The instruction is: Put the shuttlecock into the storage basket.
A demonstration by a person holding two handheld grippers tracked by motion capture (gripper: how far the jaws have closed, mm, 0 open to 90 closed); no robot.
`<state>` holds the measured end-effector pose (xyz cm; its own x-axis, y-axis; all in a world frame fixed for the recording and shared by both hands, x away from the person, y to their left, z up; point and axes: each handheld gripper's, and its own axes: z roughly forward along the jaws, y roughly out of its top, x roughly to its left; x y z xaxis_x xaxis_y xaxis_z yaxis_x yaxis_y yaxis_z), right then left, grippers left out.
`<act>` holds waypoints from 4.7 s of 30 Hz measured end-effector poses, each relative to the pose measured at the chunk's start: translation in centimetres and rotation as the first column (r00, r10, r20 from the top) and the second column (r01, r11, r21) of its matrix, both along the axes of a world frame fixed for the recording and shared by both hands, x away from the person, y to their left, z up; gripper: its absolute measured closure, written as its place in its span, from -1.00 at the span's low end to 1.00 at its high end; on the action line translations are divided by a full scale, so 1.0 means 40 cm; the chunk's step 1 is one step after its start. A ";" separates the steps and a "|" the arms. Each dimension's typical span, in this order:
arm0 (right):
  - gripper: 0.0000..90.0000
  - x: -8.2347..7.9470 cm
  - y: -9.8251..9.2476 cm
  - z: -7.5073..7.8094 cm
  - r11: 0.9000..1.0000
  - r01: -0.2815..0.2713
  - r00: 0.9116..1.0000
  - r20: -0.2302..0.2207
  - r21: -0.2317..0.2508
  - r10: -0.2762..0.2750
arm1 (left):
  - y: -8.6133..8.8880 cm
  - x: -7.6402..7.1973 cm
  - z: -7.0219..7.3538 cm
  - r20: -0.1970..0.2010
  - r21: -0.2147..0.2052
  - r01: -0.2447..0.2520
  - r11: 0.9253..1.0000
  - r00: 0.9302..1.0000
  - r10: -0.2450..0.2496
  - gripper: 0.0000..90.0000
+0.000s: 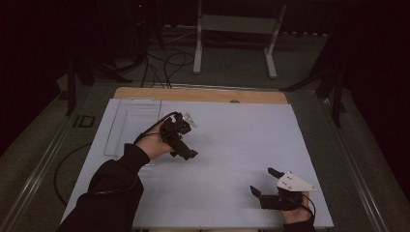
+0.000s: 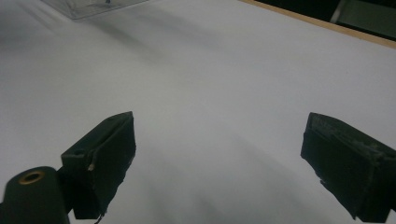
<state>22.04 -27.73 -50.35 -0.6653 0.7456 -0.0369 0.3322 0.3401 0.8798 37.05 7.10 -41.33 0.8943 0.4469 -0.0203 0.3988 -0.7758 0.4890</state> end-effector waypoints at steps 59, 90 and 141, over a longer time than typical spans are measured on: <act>-0.77 0.002 0.005 -0.002 1.000 -0.010 1.000 -0.018 -0.018 0.010 | 0.036 -0.167 -0.148 -0.042 -0.070 0.095 0.993 0.994 -0.098 -1.00; -0.77 0.003 0.008 -0.004 1.000 -0.010 1.000 -0.022 -0.021 0.009 | 0.166 -0.250 -0.195 -0.033 -0.118 0.027 0.993 0.999 -0.031 -1.00; -0.77 0.003 0.006 -0.006 0.999 -0.019 1.000 -0.024 -0.027 0.018 | 0.336 -0.307 -0.270 0.033 -0.261 -0.225 0.939 0.970 0.241 -1.00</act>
<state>22.15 -27.49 -50.58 -0.6799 0.7322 -0.0408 0.3465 0.3698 0.8621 24.75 20.53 -52.11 0.7689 0.6304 -0.1067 0.5152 -0.5122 0.6872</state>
